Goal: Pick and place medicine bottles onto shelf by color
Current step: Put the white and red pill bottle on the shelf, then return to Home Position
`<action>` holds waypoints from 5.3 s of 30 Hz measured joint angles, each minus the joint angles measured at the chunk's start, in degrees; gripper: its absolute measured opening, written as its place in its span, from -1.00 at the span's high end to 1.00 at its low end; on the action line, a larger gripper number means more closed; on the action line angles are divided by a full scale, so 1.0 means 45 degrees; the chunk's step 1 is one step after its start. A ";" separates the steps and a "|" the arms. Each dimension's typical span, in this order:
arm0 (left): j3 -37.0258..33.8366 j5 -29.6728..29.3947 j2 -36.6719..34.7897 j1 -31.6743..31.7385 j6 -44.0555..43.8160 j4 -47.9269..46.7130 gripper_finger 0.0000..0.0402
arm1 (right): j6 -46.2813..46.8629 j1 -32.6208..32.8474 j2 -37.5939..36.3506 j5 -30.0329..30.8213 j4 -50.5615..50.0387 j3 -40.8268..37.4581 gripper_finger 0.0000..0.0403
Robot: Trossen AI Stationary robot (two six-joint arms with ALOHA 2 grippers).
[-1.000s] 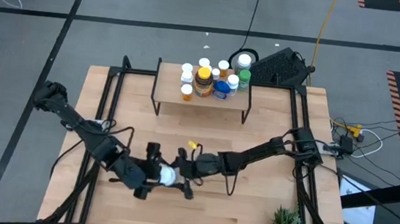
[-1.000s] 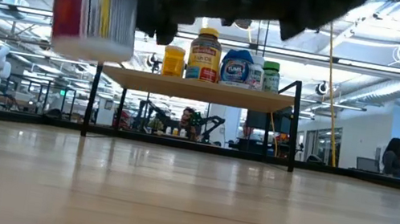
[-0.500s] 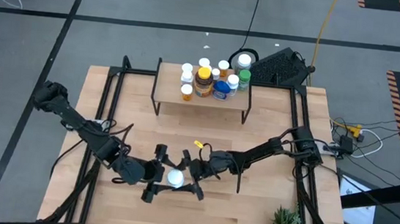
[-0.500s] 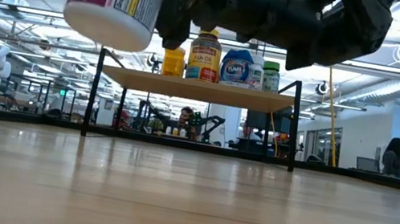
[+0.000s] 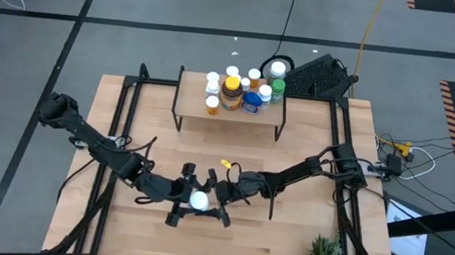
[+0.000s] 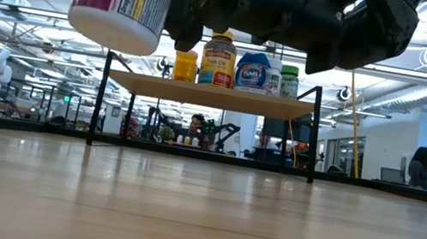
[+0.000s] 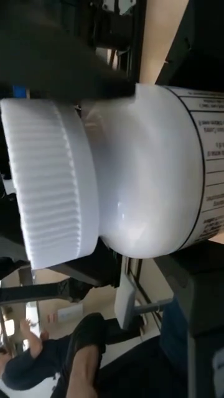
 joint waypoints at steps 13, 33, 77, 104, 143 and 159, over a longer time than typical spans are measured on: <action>-0.0025 -0.0034 -0.0003 0.0044 -0.0255 -0.0010 -0.25 | -0.0228 -0.0010 0.0003 0.0040 -0.0014 0.0000 -0.37; 0.0101 -0.1913 -0.4368 0.2989 0.1907 -0.2970 -0.21 | 0.0437 -0.0091 -0.3000 0.8792 -0.2757 -0.2358 -0.82; 0.0660 0.6339 -0.1459 1.6417 0.3657 -0.1063 -0.75 | 0.3131 0.0253 -0.5940 1.0232 -0.1141 -0.6339 -0.81; -0.4091 0.7333 -0.8041 1.1544 0.1010 0.3853 -0.32 | -0.1757 -0.0537 -1.1946 0.5195 -0.7442 -0.6324 0.20; -1.2104 0.7301 -0.9026 1.0329 0.2042 1.0565 0.98 | -0.1569 -0.0675 -2.2236 0.3227 -1.2551 -0.9865 0.96; -1.2103 0.7087 -0.9133 1.1314 0.3841 1.1225 0.93 | -0.1598 -0.2292 -2.5340 0.2886 -1.3025 -1.1929 0.97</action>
